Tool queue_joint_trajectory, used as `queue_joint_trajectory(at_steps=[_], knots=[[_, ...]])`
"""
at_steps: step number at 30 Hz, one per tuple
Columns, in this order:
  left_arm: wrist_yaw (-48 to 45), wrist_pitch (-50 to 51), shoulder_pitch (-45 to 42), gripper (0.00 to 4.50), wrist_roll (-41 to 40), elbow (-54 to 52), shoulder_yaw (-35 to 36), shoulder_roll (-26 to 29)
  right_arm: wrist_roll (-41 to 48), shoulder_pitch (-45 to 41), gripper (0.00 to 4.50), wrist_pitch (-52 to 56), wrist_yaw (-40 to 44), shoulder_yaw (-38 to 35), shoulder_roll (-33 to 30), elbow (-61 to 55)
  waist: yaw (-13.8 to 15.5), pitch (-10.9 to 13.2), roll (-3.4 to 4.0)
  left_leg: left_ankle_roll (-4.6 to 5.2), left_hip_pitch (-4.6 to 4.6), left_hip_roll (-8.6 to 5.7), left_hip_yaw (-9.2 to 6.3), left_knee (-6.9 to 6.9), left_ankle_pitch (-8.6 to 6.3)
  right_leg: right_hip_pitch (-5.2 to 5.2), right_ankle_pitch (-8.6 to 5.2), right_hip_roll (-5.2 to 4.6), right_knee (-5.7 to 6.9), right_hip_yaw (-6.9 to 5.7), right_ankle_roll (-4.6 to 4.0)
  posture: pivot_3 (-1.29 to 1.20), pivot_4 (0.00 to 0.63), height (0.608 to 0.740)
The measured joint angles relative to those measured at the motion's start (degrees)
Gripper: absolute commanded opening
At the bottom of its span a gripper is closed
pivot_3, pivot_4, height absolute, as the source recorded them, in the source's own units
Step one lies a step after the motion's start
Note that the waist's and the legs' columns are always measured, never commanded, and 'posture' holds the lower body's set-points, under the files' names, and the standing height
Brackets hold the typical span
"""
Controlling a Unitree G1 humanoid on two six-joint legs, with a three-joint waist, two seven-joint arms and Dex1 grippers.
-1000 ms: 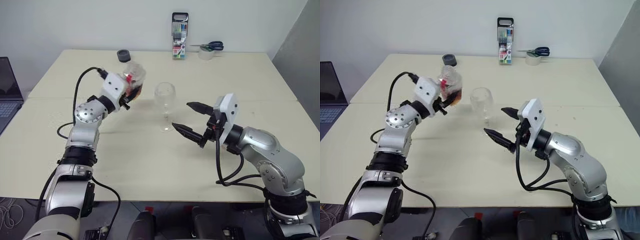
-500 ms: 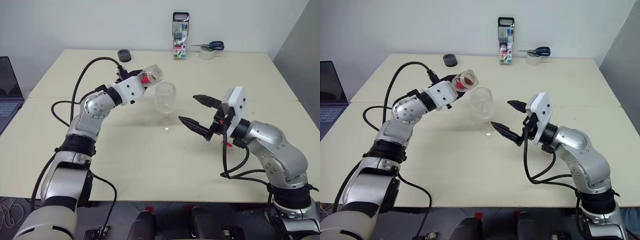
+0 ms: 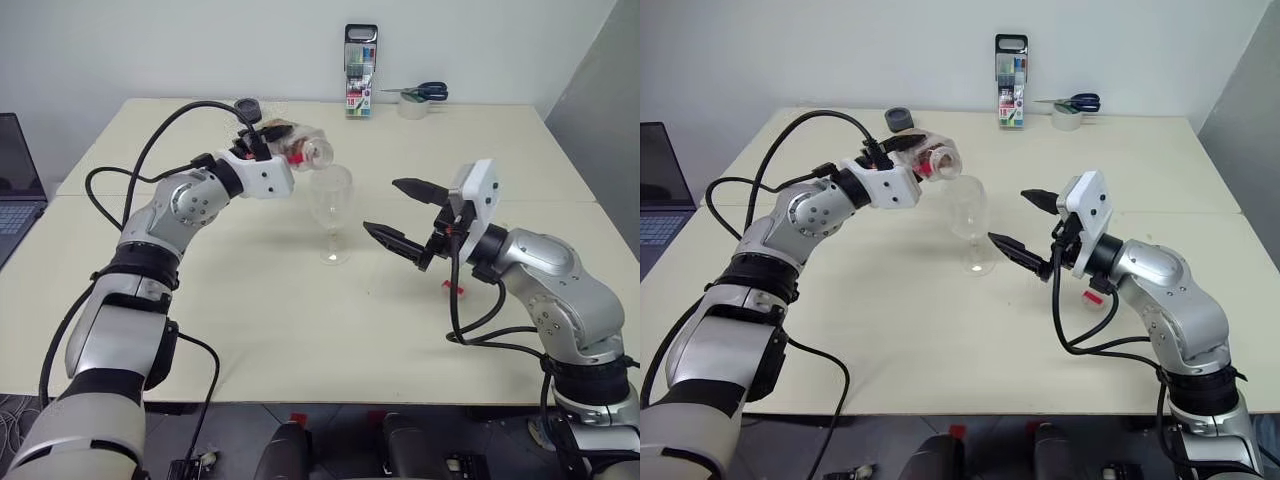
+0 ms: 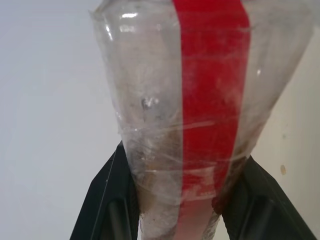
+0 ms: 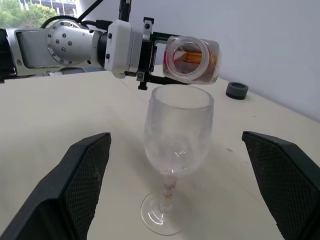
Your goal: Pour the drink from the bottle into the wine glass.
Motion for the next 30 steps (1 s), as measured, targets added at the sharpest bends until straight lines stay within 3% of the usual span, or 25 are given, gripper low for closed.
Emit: queue_joint_trajectory(at_steps=[15, 30], knots=[[7.30, -1.20, -2.80, 1.68, 4.40, 0.93, -1.56, 0.97, -0.28, 0.06, 4.50, -0.02, -0.99, 0.60, 1.31, 0.00, -0.05, 0.00, 0.00, 0.00, -0.02, 0.00, 0.01, 0.01, 0.00, -0.04, 0.00, 0.00, 0.03, 0.01, 0.00, 0.00, 0.150, 0.740], [8.52, -2.30, -2.80, 1.68, 7.09, 0.39, -2.57, 3.82, -0.35, 0.63, 4.50, -0.07, -1.22, 1.05, 2.34, 0.16, -0.48, 0.00, 0.00, -0.01, -0.04, 0.00, 0.02, 0.01, 0.01, -0.08, 0.00, -0.01, 0.08, 0.01, 0.00, 0.00, 0.150, 0.740]])
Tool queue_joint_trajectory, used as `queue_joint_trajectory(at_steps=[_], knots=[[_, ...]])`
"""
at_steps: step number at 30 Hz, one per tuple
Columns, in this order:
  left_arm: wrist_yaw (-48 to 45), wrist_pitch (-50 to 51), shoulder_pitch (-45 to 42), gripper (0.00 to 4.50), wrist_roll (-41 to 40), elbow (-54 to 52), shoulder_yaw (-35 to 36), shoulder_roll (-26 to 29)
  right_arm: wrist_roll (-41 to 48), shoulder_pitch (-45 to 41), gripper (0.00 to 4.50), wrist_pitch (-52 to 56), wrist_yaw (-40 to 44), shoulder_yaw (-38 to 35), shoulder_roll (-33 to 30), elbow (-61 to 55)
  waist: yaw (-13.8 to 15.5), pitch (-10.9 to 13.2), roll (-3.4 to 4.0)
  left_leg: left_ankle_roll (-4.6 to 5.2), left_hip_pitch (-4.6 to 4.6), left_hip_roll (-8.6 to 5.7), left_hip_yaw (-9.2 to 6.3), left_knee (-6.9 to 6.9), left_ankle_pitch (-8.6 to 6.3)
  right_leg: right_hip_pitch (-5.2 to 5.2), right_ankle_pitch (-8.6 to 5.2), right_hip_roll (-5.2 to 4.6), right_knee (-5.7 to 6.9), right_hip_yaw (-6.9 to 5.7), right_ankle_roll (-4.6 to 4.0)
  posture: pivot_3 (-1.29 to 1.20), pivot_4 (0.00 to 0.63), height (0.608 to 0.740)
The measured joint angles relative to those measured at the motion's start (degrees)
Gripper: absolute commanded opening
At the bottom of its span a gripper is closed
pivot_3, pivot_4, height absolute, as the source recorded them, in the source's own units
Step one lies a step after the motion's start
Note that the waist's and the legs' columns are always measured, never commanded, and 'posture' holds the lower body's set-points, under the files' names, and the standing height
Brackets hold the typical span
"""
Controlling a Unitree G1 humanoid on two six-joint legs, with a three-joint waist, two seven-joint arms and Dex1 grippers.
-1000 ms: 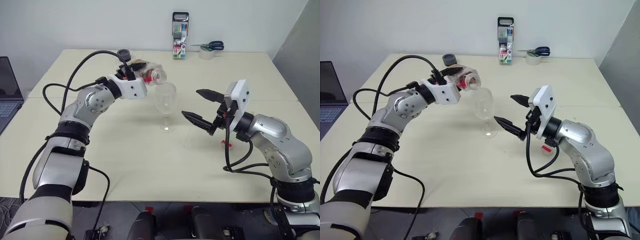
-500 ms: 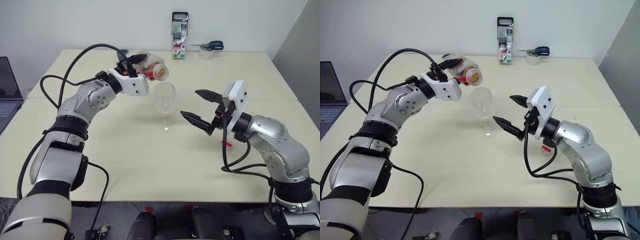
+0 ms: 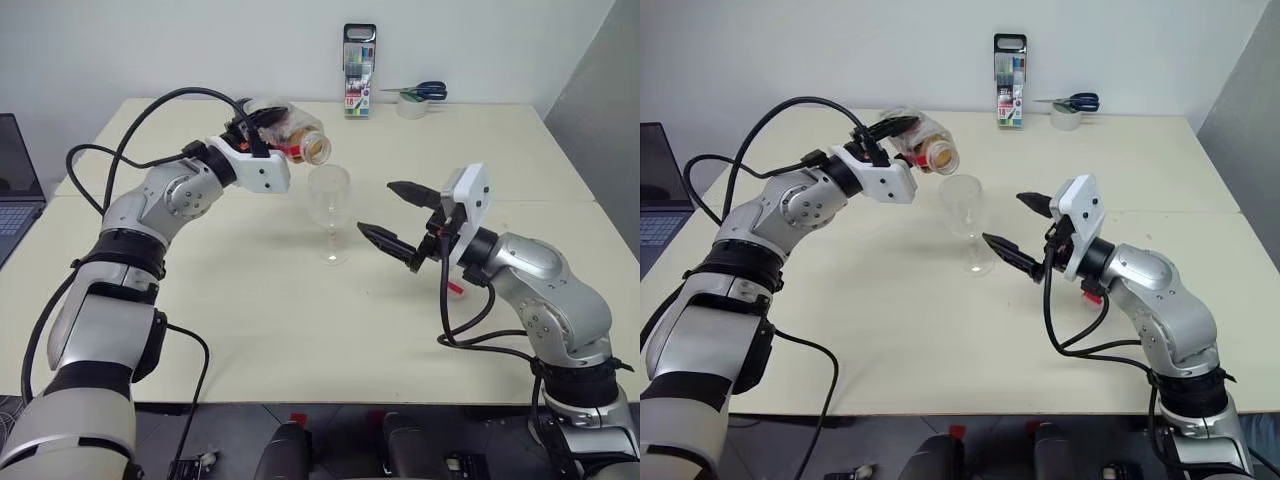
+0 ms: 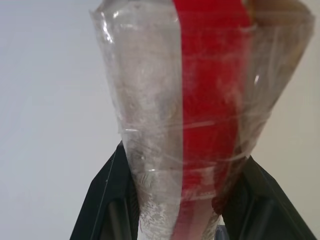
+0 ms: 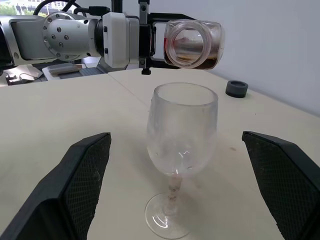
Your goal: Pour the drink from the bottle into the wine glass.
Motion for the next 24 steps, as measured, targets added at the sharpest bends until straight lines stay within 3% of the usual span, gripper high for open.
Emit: queue_joint_trajectory(at_steps=[24], knots=[[4.25, -1.21, -1.42, 1.68, 4.22, 0.86, -2.02, 1.59, -0.17, -0.15, 4.50, 0.07, -1.76, 3.10, 4.35, -1.04, -0.30, 0.00, 0.00, -0.01, -0.02, -0.01, -0.01, 0.02, 0.01, -0.07, 0.00, -0.01, 0.12, 0.00, 0.00, 0.00, 0.150, 0.740]])
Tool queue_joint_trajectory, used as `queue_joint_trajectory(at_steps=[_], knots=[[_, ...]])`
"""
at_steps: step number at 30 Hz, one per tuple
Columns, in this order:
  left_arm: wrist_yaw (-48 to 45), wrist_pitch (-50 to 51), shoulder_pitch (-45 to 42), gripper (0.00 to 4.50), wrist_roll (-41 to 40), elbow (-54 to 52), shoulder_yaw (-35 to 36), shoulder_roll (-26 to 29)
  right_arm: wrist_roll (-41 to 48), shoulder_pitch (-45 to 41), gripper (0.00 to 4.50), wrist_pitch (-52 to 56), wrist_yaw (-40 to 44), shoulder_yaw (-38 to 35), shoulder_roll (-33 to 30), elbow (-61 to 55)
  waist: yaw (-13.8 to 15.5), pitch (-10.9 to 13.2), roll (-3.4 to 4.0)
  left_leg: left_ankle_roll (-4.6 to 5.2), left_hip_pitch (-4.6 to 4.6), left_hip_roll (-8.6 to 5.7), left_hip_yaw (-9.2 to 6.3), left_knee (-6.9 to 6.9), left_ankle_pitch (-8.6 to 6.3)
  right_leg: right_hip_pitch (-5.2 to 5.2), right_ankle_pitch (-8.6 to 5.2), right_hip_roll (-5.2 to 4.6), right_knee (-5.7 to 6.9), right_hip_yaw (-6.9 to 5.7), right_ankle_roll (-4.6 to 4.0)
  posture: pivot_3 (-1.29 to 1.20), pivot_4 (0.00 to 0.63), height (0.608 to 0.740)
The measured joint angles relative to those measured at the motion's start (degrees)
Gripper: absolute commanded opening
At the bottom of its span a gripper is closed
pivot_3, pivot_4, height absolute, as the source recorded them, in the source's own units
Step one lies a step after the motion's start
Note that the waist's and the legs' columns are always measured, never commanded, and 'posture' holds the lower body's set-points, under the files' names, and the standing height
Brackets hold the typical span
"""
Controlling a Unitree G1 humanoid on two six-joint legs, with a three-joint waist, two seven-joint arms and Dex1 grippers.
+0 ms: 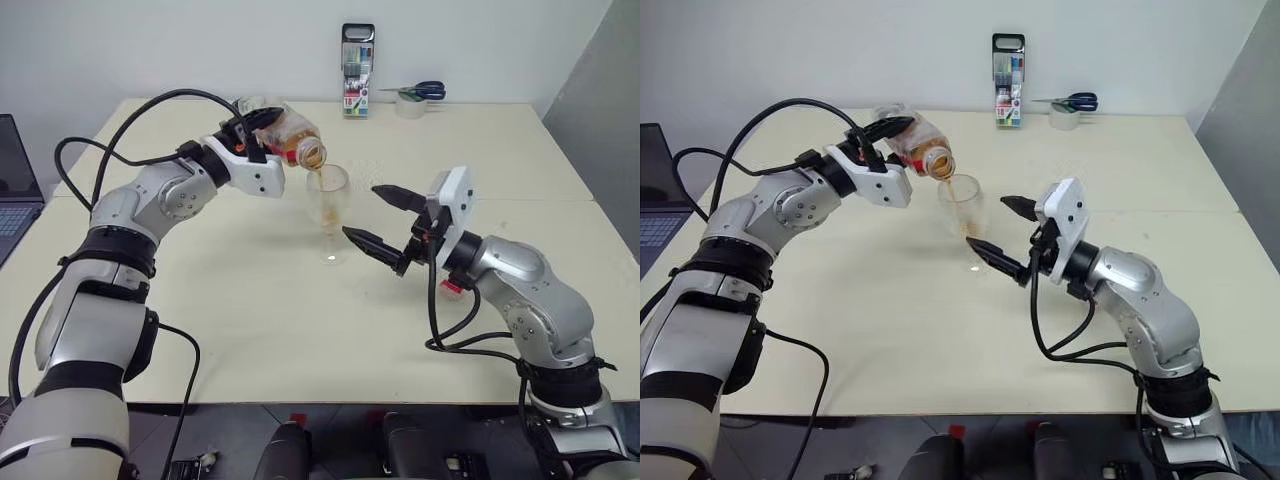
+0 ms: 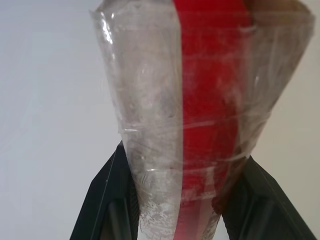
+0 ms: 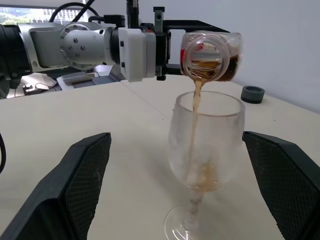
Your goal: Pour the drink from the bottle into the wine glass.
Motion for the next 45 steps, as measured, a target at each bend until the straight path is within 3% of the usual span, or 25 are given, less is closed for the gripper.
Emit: queue_joint_trajectory(at_steps=[45], knots=[[6.36, -2.18, -5.97, 1.68, 4.59, 6.12, -3.83, 0.98, -3.11, 6.54, 4.50, 2.36, -10.07, 3.44, 3.82, -3.46, -0.30, 0.00, 0.00, 0.00, 0.00, -0.01, 0.02, 0.04, 0.00, -0.07, 0.00, 0.00, 0.17, 0.01, 0.00, 0.00, 0.150, 0.740]])
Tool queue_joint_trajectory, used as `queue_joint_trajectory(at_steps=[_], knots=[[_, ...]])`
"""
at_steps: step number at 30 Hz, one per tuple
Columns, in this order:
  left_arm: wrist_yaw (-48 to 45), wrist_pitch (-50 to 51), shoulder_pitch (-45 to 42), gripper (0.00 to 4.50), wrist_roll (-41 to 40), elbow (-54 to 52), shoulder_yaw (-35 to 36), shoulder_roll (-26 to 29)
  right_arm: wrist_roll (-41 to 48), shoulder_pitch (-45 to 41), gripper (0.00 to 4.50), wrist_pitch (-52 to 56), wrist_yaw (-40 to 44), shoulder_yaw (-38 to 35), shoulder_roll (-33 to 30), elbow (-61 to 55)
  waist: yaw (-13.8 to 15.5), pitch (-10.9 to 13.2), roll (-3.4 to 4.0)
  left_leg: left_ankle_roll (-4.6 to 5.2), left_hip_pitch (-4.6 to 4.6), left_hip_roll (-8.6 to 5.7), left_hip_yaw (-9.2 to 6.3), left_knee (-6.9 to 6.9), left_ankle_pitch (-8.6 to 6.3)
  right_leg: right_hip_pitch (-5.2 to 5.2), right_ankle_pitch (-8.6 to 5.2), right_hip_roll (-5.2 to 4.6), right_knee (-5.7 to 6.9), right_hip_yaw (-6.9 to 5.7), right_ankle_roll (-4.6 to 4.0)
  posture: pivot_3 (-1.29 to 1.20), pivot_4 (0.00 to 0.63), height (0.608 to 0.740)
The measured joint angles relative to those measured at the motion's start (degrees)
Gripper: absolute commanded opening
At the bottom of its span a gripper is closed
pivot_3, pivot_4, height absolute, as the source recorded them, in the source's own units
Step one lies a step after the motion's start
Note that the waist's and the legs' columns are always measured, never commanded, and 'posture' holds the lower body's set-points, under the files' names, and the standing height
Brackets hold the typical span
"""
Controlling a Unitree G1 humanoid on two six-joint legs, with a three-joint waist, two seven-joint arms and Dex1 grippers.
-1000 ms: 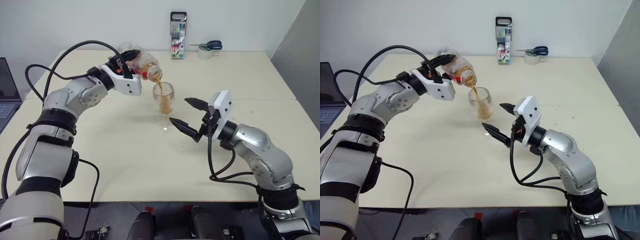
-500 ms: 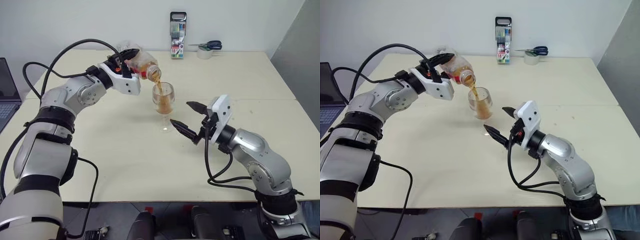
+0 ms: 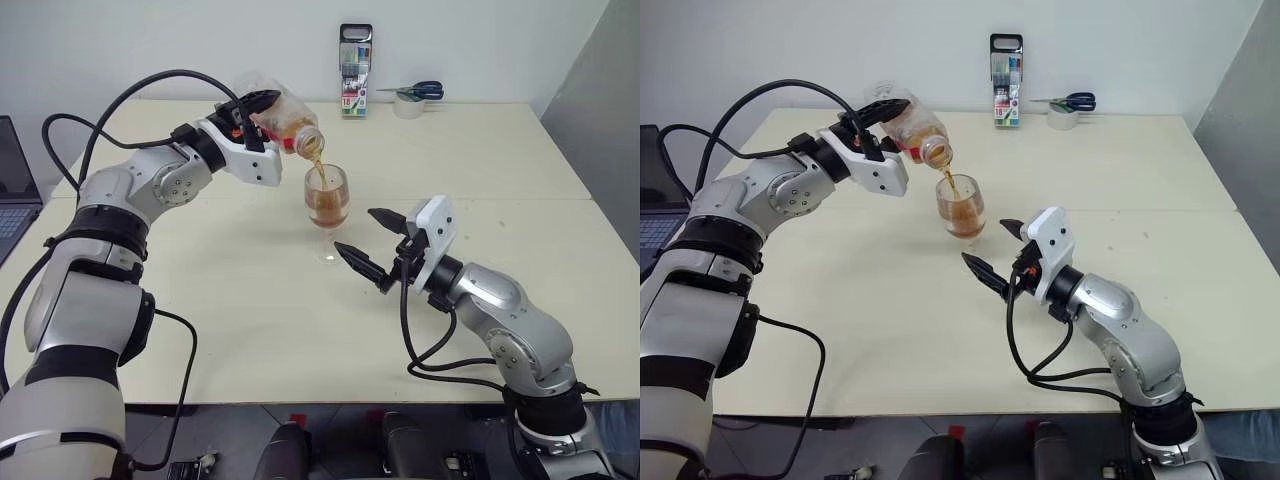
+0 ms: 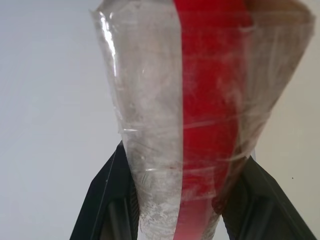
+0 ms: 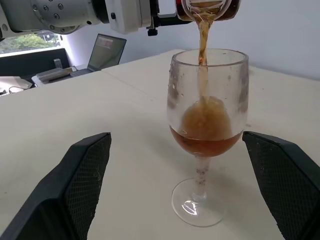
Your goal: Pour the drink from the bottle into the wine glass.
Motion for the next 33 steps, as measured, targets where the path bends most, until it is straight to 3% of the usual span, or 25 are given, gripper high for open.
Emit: queue_joint_trajectory(at_steps=[9, 19, 33], knots=[[0.59, -0.07, -0.94, 1.68, 0.15, 1.24, -0.74, 0.01, -0.78, 0.00, 4.50, -2.31, -0.20, -0.94, 1.44, 0.00, -0.02, 0.00, 0.00, 0.00, 0.00, -0.01, 0.00, 0.01, 0.00, -0.01, 0.00, 0.00, 0.02, 0.00, 0.00, 0.00, 0.150, 0.740], [0.68, -0.10, -1.31, 1.68, 0.16, 1.48, -1.67, 0.07, 3.95, 0.02, 4.50, -0.88, 5.02, -6.10, -5.67, -2.90, -0.06, 0.00, 0.00, 0.01, 0.01, -0.01, 0.00, 0.01, -0.01, -0.01, 0.00, 0.00, 0.07, 0.00, 0.00, 0.00, 0.150, 0.740], [-0.57, 0.26, -1.40, 1.68, -1.04, 2.26, -1.59, -0.03, 5.80, 0.04, 4.50, 0.39, 4.70, -6.43, -5.89, -4.35, -0.10, 0.00, 0.00, 0.01, 0.00, -0.01, 0.00, 0.02, 0.00, -0.01, 0.00, -0.01, 0.08, -0.01, 0.00, 0.00, 0.150, 0.740]])
